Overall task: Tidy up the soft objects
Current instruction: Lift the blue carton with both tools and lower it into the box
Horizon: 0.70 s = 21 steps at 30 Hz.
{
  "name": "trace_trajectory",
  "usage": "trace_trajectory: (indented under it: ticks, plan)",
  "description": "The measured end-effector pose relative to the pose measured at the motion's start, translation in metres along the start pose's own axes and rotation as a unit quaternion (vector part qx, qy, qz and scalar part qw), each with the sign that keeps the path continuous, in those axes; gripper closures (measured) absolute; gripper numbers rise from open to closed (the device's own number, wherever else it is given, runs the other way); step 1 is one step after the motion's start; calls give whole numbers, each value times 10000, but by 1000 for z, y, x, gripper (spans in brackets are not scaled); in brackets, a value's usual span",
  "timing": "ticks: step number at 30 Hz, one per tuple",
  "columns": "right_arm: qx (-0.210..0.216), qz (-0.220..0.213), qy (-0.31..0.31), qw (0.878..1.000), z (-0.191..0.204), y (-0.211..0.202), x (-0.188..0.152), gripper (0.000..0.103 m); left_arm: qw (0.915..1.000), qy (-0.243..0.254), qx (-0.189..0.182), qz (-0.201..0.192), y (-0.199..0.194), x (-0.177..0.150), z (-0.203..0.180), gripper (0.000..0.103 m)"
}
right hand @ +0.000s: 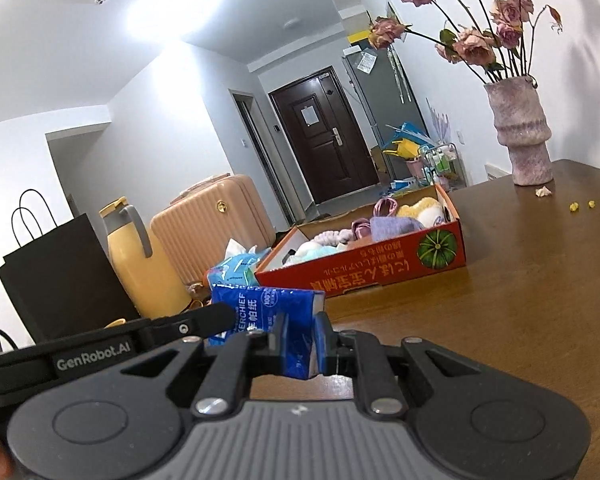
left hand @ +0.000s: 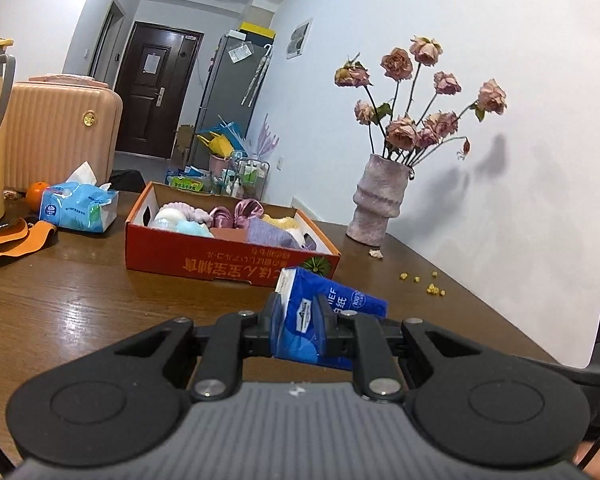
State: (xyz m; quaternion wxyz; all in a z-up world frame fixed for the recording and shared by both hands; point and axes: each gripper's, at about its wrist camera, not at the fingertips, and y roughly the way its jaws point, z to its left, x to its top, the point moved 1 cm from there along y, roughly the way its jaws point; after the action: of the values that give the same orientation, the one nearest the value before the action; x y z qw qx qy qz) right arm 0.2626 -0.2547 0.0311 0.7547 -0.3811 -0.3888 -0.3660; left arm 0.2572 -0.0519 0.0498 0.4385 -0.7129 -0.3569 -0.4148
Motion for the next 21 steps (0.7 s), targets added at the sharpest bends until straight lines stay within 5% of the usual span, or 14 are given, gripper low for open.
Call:
trace_trajectory:
  ticks: [7, 13, 21]
  plan:
    - [-113, -204, -536, 9983, 0, 43, 56, 90, 10000, 1, -48, -67, 54, 50, 13, 86]
    - [-130, 11, -477, 9988, -24, 120, 112, 90, 9998, -154, 0, 137, 140, 98, 38, 86]
    - [-411, 610, -235, 9970, -71, 236, 124, 90, 9970, -239, 322, 668, 247, 97, 76, 86]
